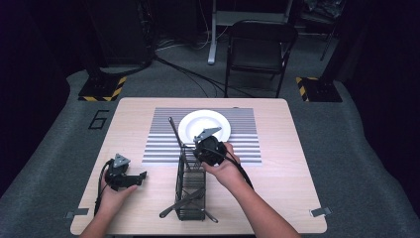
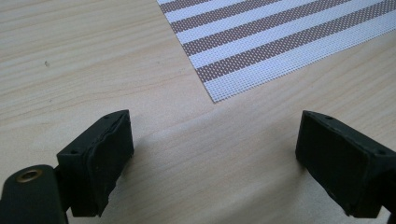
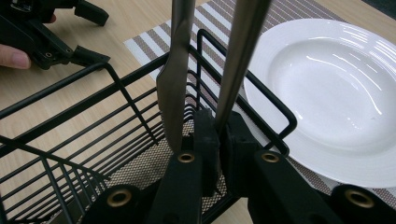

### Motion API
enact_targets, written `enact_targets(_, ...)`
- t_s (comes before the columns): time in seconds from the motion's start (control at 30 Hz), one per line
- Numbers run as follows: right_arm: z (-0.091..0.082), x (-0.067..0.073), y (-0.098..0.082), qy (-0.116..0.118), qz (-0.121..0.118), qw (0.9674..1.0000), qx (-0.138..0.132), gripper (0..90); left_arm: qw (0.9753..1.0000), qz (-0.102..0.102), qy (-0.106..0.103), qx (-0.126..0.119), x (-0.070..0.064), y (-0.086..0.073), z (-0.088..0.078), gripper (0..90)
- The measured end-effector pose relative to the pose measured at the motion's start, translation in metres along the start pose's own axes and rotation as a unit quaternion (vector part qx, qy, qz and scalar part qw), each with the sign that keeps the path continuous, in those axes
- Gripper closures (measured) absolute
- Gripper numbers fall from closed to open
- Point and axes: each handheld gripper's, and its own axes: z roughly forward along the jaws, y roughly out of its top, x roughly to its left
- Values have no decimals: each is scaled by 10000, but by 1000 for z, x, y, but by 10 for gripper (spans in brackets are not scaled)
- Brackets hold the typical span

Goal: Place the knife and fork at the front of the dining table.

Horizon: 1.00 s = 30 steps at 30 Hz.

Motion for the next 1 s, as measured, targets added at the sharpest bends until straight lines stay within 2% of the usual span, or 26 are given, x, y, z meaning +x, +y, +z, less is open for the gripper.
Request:
enact_targets(0.17,2,0,1,-61,-32,10000,15,868,10000,1,-1,-1,0,0,0,111)
enact_targets(0.3,1,-1,2,-21,-51,10000,26,871,10000,-1,1,0,0,0,0,111)
enact_targets(0.43,-4,1,5,-8,-187,9998,22,872,10000,2,1,2,0,0,0,111)
enact_targets(0.67,-19,0,15,134,-119,9998,25,871,10000,0,-1,-1,0,0,0,111)
enact_targets(0.73,-26,-2,19,228,-5,9997,30,871,10000,0,1,0,0,0,0,111)
enact_targets(0.87,-32,-4,22,260,-38,9997,-7,871,10000,2,1,3,0,0,0,111)
enact_targets(1.0,-42,-4,28,398,-16,9992,28,871,10000,1,1,1,0,0,0,111)
